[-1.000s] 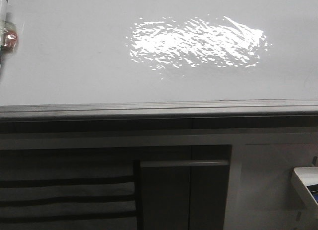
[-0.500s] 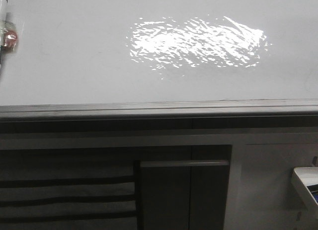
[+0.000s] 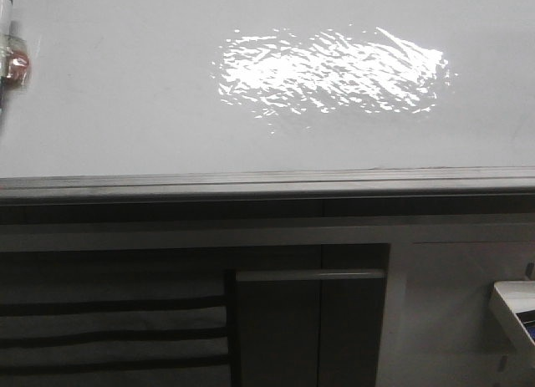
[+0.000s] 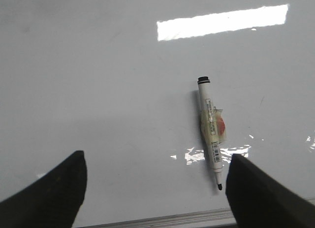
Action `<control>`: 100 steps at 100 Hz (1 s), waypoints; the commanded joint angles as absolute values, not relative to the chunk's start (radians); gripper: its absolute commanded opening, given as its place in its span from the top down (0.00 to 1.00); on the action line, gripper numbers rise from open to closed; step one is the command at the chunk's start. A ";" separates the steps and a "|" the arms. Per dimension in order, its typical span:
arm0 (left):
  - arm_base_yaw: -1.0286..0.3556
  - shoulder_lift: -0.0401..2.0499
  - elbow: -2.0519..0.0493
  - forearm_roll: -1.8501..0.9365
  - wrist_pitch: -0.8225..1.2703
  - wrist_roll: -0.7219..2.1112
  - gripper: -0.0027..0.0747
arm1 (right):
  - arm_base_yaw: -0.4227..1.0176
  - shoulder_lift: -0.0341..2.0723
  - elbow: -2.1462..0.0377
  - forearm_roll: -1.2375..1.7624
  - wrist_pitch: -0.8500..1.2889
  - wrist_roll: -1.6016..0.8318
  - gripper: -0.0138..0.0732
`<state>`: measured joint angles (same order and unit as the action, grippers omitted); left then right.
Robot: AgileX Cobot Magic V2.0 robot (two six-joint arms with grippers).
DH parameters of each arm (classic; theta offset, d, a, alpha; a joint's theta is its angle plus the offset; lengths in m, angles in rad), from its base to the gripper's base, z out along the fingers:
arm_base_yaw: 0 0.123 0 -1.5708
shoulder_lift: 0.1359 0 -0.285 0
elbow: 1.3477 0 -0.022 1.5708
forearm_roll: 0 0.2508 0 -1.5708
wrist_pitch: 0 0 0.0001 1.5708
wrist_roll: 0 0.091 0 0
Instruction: Write number 9 on whiteboard
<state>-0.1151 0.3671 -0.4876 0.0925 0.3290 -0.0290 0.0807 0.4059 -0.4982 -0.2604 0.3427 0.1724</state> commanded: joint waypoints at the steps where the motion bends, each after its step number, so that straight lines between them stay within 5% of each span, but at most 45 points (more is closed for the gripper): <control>1: -0.112 0.382 -0.524 0.065 0.248 -0.032 0.26 | 0.075 0.420 -0.531 -0.276 0.273 0.165 0.21; 43: -0.114 0.611 -0.526 0.031 0.218 -0.030 0.26 | 0.075 0.420 -0.531 -0.253 0.273 0.165 0.21; 100: -0.248 1.064 -0.526 0.056 -0.231 -0.030 0.26 | 0.075 0.420 -0.531 -0.253 0.273 0.165 0.21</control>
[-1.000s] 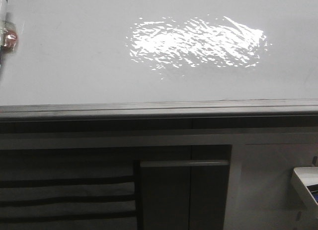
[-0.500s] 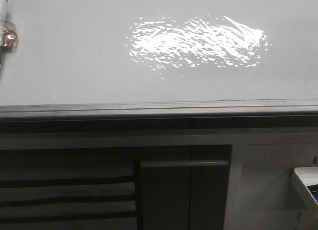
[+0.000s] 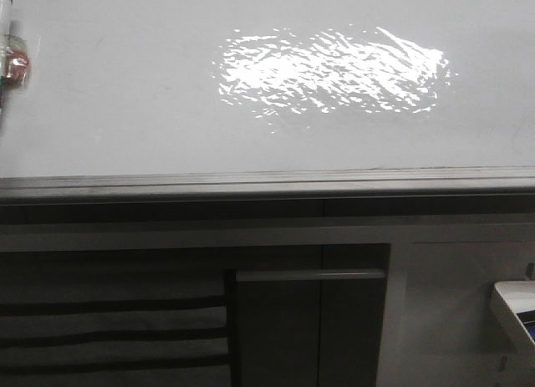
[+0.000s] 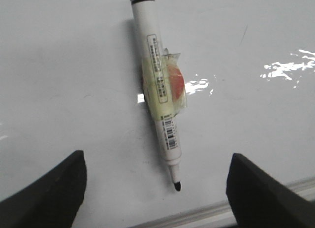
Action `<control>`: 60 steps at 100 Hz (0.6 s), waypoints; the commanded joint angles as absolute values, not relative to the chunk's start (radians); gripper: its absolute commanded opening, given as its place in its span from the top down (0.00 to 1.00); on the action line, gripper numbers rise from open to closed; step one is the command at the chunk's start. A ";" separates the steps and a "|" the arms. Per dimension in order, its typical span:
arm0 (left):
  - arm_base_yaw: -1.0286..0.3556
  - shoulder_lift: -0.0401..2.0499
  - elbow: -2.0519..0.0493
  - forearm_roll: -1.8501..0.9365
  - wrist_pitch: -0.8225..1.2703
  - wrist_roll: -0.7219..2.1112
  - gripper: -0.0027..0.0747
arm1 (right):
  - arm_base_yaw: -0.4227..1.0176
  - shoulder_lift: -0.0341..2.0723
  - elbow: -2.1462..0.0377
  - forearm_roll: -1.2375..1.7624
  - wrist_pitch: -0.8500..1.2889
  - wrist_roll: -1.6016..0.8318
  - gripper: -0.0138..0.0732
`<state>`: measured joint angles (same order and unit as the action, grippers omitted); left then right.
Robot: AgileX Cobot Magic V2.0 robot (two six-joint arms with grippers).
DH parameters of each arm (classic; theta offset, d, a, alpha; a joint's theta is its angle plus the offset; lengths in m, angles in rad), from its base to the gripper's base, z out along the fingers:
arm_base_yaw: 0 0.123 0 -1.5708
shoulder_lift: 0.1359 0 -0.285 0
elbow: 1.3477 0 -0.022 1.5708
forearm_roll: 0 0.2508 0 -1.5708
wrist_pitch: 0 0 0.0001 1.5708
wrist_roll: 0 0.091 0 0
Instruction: Write number 9 on whiteboard
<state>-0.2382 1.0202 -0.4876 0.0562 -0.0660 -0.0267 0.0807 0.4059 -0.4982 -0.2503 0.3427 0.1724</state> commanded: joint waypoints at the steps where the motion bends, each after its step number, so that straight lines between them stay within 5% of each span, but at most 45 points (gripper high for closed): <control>1: -0.248 1.069 -0.526 0.056 -0.238 -0.030 0.26 | 0.075 0.420 -0.531 -0.253 0.273 0.165 0.21; 27: -0.248 1.207 -0.526 0.056 -0.414 -0.030 0.28 | 0.075 0.420 -0.531 -0.253 0.273 0.165 0.21; 60: -0.248 1.264 -0.526 0.056 -0.419 -0.030 0.67 | 0.075 0.420 -0.531 -0.253 0.273 0.165 0.21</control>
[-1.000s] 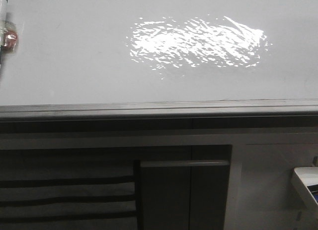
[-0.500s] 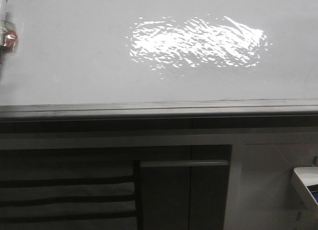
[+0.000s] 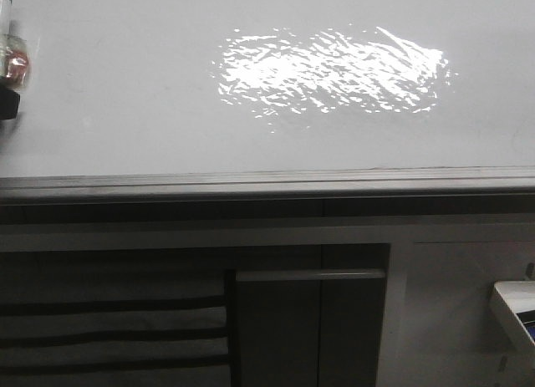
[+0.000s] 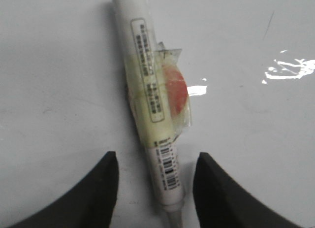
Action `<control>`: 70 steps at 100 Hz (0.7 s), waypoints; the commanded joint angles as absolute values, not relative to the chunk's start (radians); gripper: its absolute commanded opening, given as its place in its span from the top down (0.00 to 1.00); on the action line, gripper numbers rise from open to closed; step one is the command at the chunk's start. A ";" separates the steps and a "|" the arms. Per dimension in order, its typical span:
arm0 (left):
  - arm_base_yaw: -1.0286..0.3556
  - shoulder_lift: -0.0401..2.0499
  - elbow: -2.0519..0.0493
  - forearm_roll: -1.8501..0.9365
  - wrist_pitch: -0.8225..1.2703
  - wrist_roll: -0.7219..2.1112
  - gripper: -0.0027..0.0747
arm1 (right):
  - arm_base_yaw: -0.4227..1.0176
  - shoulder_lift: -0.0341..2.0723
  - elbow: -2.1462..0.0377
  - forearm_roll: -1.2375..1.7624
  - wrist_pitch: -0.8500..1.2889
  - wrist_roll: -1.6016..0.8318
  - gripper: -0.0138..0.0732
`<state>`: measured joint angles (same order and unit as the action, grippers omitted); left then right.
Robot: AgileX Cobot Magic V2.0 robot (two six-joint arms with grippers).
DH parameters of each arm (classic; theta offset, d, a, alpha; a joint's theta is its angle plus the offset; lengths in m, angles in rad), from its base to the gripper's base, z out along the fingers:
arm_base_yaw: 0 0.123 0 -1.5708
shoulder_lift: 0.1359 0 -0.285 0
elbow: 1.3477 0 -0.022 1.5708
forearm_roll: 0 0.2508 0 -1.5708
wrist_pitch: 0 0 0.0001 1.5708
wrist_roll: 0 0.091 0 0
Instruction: Write number 9 on whiteboard
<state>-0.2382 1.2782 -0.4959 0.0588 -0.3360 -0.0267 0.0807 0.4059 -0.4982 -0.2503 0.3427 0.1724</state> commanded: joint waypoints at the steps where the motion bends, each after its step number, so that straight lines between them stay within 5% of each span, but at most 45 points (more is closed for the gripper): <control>1: -0.248 1.264 -0.526 0.056 -0.419 -0.030 0.68 | 0.075 0.420 -0.531 -0.253 0.273 0.165 0.21; 40: -0.248 1.264 -0.526 0.056 -0.419 -0.030 0.89 | 0.075 0.420 -0.531 -0.253 0.273 0.165 0.21; 70: -0.248 1.245 -0.538 0.076 -0.346 -0.030 0.91 | 0.075 0.420 -0.542 -0.231 0.274 0.165 0.21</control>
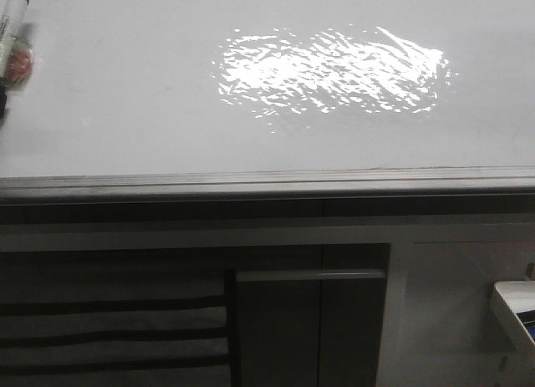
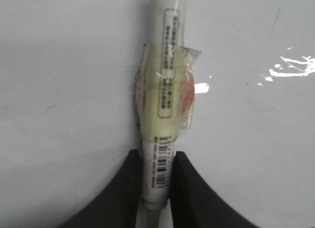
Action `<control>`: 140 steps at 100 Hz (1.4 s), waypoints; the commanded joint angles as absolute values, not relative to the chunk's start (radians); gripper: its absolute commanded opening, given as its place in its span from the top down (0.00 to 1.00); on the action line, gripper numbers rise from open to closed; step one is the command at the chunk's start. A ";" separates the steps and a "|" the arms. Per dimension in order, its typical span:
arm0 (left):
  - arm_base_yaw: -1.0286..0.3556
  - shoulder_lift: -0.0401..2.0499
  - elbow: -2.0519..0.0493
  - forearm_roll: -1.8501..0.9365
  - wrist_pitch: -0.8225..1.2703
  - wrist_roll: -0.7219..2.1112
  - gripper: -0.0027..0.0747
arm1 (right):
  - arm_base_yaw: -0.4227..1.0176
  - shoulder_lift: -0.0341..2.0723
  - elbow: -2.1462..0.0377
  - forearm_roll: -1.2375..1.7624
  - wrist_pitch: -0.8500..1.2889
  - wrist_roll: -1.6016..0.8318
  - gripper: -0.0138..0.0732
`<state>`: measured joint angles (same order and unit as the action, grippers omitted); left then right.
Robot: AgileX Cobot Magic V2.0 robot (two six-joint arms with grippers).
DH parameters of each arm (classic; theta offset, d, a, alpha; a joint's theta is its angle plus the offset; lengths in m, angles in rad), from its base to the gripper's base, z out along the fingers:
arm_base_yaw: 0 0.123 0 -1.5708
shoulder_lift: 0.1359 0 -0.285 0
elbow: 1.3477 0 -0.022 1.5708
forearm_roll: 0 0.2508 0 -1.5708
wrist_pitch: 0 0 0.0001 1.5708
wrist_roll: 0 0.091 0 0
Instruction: Write number 9 on whiteboard
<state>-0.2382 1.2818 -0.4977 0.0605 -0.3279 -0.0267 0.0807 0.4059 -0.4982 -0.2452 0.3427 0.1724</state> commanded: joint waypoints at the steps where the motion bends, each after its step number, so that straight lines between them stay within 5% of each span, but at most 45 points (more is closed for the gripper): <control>1: -0.248 1.241 -0.540 0.084 -0.335 -0.030 0.91 | 0.075 0.420 -0.546 -0.227 0.276 0.165 0.21; 56: -0.512 1.139 -1.030 0.022 0.755 0.195 0.91 | 0.089 0.763 -0.959 -0.006 0.837 0.000 0.21; 96: -0.619 1.140 -1.097 -0.498 0.975 0.867 0.91 | 0.208 1.021 -1.078 0.727 1.084 -0.886 0.21; 140: -0.703 1.140 -1.097 -0.486 0.975 0.885 0.91 | 0.541 1.213 -1.213 0.725 0.988 -1.037 0.24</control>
